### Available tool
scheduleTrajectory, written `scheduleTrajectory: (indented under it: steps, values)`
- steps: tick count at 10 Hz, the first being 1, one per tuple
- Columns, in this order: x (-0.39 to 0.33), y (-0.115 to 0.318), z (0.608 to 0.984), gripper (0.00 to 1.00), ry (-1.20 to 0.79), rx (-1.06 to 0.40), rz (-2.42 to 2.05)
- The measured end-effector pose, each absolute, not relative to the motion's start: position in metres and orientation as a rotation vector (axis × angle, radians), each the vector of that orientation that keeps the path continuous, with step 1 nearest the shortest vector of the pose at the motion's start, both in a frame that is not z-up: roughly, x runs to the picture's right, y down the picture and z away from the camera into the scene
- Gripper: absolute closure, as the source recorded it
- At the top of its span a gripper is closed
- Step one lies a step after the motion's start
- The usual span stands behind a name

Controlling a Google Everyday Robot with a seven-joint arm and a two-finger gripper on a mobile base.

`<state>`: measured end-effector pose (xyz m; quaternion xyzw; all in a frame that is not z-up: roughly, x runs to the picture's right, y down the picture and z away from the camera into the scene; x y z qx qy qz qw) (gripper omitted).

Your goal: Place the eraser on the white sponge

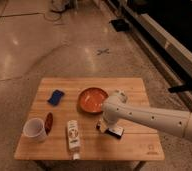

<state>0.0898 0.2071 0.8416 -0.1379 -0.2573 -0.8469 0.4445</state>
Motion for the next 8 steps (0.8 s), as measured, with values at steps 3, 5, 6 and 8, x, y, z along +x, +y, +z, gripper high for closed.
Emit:
scheduleTrajectory:
  steps: [3,5,6,8]
  values:
    - [0.098,0.206,0.833,1.0,-0.595,-0.424,-2.057]
    - [0.087,0.198,0.824,1.0,-0.603,-0.482,-2.009]
    - [0.076,0.192,0.819,1.0,-0.618,-0.495,-1.995]
    - [0.039,0.177,0.804,1.0,-0.658,-0.483,-2.006]
